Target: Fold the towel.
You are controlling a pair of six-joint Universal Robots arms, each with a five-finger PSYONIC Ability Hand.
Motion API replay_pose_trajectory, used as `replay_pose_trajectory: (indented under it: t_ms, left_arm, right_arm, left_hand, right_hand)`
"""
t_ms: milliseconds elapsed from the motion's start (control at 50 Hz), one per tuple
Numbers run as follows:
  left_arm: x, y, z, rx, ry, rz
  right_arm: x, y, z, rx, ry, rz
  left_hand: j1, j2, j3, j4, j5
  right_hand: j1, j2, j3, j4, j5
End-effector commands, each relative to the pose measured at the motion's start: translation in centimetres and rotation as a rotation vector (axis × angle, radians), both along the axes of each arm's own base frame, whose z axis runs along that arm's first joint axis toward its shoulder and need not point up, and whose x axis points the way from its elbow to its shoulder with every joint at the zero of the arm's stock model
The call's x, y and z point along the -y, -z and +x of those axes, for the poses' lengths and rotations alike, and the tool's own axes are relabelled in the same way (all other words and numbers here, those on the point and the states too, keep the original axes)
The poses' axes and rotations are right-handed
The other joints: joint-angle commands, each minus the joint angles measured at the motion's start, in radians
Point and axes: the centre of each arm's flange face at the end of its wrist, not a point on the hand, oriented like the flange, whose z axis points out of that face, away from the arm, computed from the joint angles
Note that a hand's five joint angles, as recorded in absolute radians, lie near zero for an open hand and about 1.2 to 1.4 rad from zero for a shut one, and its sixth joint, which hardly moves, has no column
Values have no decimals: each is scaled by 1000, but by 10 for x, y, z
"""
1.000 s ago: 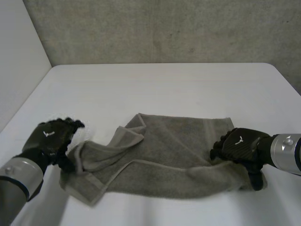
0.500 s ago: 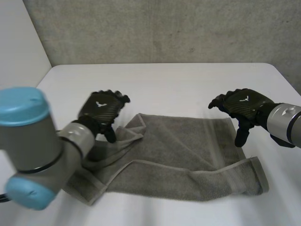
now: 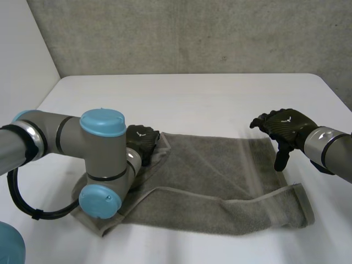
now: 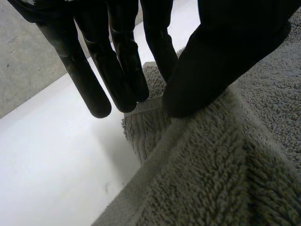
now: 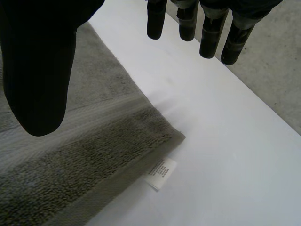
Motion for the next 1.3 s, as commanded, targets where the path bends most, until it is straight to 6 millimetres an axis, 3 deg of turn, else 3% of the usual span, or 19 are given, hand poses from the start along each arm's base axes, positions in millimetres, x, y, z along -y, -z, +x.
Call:
replay_pose_trajectory:
  t_ms: [20, 200, 240, 260, 280, 380, 520, 720, 800, 880, 920, 940, 960, 1160, 1200, 1260, 1300]
  left_arm:
    - [-8, -2, 6, 27, 2, 33]
    - [-15, -33, 13, -1, 3, -3]
    - [-15, -36, 13, -6, 6, -11]
    - [-16, -39, 13, -9, 8, -15]
    - [-17, -40, 13, -6, 10, -13]
    - [-22, -39, 10, -4, 22, -9]
    - [-33, -32, 0, 4, 57, 0]
    - [-22, -7, -8, 23, 53, 24]
    - [-17, 1, -11, 27, 52, 29]
    - [-13, 0, -12, 19, 47, 16]
    - [-9, -4, -12, 6, 40, -3]
    - [-9, -4, -12, 6, 40, -3]
    - [-6, -8, -11, -4, 29, -20]
    - [1, -66, 15, -13, -31, -156]
    - [-5, -88, 23, 1, -27, -208]
    - [-10, -98, 27, 2, -26, -231]
    - [-21, -118, 32, -12, -14, -271]
  right_arm:
    - [9, 4, 2, -2, 4, -5]
    - [10, 7, 2, -5, 3, 0]
    - [10, 7, 2, -5, 3, 0]
    - [10, 7, 1, -5, 4, 1]
    - [10, 7, 1, -5, 4, 1]
    - [10, 7, 1, -6, 4, 0]
    - [9, 9, 1, -9, 3, 6]
    - [8, 13, 1, -12, 1, 19]
    - [8, 16, 1, -13, 1, 28]
    - [10, 15, 1, -12, 1, 22]
    - [11, 14, 1, -12, 0, 17]
    - [11, 14, 2, -12, 0, 17]
    - [12, 14, 2, -12, 0, 14]
    - [23, 5, 4, 0, 7, -25]
    - [25, 1, 11, 12, -7, -41]
    - [25, -1, 18, 27, -17, -45]
    - [28, -5, 27, 75, -29, -45]
  left_hand:
    - [342, 341, 344, 344, 345]
    - [342, 341, 344, 344, 345]
    - [245, 244, 247, 247, 248]
    - [-246, -247, -244, -244, -243]
    - [-588, -589, -586, -586, -585]
    - [-612, -613, -610, -610, -609]
    - [-606, -607, -604, -604, -603]
    - [-509, -510, -507, -507, -506]
    - [-237, -239, -236, -236, -235]
    - [5, 3, 6, 6, 7]
    - [262, 260, 263, 263, 264]
    - [263, 262, 265, 265, 266]
    - [341, 340, 343, 343, 344]
    - [342, 341, 344, 344, 345]
    - [342, 341, 344, 344, 345]
    - [342, 341, 344, 344, 345]
    - [342, 341, 344, 344, 345]
  right_hand:
    - [-7, 4, 8, 1, -30]
    - [-7, 4, 8, 1, -30]
    - [-7, 4, 8, 1, -30]
    - [-7, 4, 8, 1, -30]
    - [-7, 4, 8, 1, -30]
    - [-7, 4, 8, 1, -30]
    - [-7, 4, 8, 1, -30]
    - [-7, 4, 8, 1, -30]
    - [-7, 4, 8, 1, -30]
    - [-7, 4, 8, 1, -30]
    - [-7, 4, 8, 1, -30]
    - [-7, 4, 8, 1, -30]
    - [-7, 4, 8, 1, -30]
    - [-7, 4, 8, 1, -30]
    - [-7, 4, 8, 1, -30]
    - [-7, 4, 8, 1, -30]
    - [-7, 4, 8, 1, -30]
